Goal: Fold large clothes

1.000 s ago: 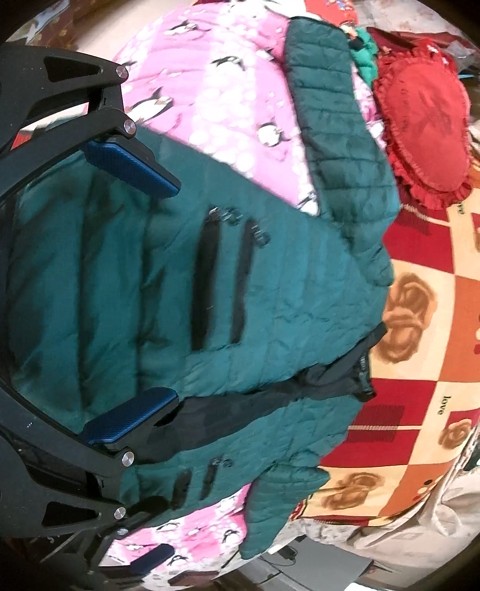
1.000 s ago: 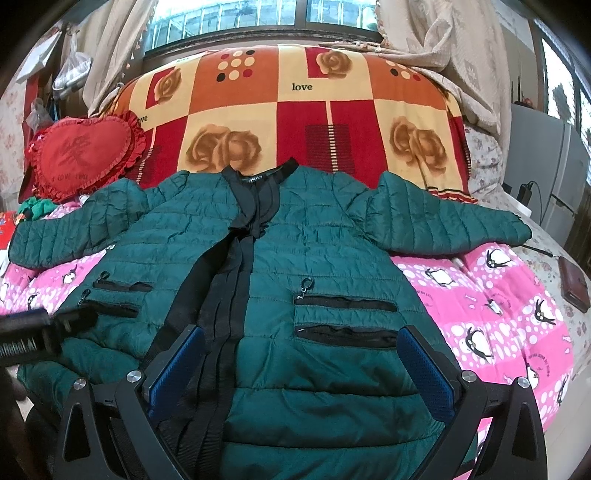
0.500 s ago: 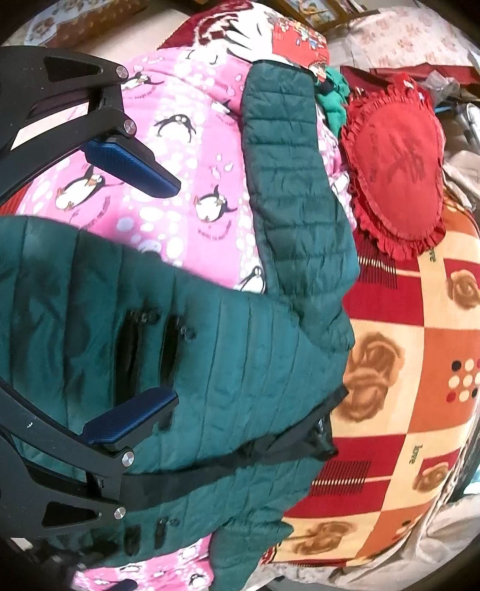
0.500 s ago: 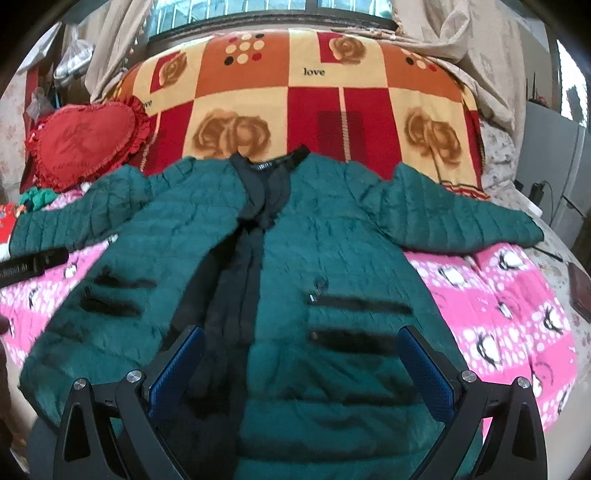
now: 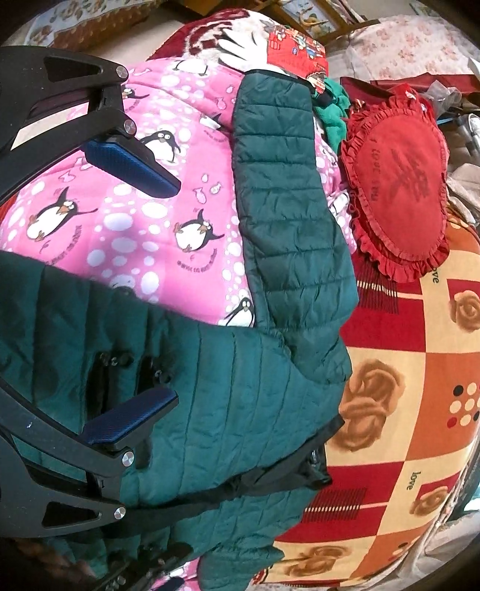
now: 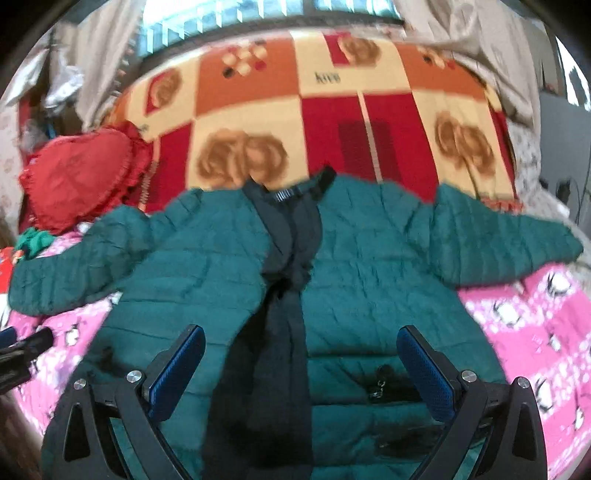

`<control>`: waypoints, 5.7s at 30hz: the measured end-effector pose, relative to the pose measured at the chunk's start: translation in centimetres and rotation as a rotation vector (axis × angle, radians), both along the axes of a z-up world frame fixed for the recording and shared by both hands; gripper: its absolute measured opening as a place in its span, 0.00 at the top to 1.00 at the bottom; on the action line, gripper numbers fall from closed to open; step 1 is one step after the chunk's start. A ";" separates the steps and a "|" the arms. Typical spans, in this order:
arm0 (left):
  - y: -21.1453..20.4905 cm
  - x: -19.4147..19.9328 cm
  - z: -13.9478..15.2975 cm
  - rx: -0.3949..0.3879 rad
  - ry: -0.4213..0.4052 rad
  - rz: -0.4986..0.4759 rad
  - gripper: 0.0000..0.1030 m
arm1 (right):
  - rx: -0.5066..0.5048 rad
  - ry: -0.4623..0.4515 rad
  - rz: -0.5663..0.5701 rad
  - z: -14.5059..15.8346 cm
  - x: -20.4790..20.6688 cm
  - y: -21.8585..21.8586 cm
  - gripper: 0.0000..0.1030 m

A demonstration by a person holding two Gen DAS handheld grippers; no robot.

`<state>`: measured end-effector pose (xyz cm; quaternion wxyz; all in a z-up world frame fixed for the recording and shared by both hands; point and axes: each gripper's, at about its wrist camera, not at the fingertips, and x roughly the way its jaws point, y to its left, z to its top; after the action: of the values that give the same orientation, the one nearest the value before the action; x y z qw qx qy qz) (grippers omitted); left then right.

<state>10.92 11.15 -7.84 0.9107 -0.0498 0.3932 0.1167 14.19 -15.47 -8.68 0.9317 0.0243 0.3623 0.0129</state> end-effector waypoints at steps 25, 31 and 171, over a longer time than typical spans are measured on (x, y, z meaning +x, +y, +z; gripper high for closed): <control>11.1 1.5 -3.5 -0.103 -0.029 0.028 0.00 | 0.051 -0.006 0.068 1.4 -4.6 -2.3 0.00; 24.6 0.7 -4.7 -0.285 -0.099 0.216 0.00 | -0.083 -0.098 0.127 1.9 -7.2 -0.3 0.00; -13.9 8.0 -0.8 -0.221 0.092 -0.405 0.46 | 0.283 0.018 -0.521 2.7 9.7 -50.7 0.12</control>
<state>18.96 -2.75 -8.62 0.8857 -0.0641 0.4464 -0.1098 23.92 -66.21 -6.01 0.8876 0.2464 0.3468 -0.1766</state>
